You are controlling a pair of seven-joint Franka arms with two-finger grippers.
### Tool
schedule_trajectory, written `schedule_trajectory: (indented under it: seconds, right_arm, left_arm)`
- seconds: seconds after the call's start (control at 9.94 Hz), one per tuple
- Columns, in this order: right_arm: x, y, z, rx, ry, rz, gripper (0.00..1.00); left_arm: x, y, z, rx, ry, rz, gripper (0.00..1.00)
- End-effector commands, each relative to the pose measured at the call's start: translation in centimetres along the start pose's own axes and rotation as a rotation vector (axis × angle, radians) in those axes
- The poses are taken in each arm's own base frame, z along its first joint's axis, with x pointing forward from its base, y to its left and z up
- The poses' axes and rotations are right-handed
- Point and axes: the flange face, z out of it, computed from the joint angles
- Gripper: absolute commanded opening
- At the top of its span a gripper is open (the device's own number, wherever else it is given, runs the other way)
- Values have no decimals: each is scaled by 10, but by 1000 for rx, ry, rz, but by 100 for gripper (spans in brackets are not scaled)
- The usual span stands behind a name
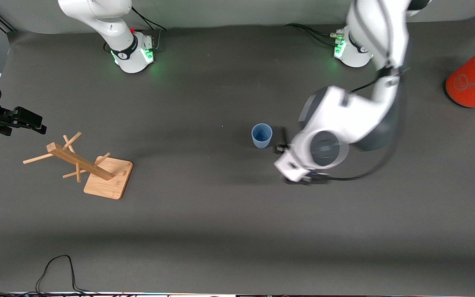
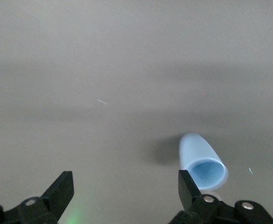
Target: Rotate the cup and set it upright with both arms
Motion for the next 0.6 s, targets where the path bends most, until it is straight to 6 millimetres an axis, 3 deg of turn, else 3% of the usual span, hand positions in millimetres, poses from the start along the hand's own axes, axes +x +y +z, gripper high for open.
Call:
schedule_trajectory:
  seconds: [0.0,0.2,0.3,0.5]
  right_arm:
    - [-2,1,-5,-15,8,-18,100]
    - [-2,0,-8,-15,14,-19,100]
    - [-2,0,-8,-15,14,-19,100]
    - [-2,0,-6,-15,11,-19,100]
  left_arm:
    - [17,-74,-27,65,80,-44,100]
    - [30,-164,-52,32,88,5,100]
    - [27,-199,-68,11,103,36,100]
    - [0,-268,-103,-48,165,85,100]
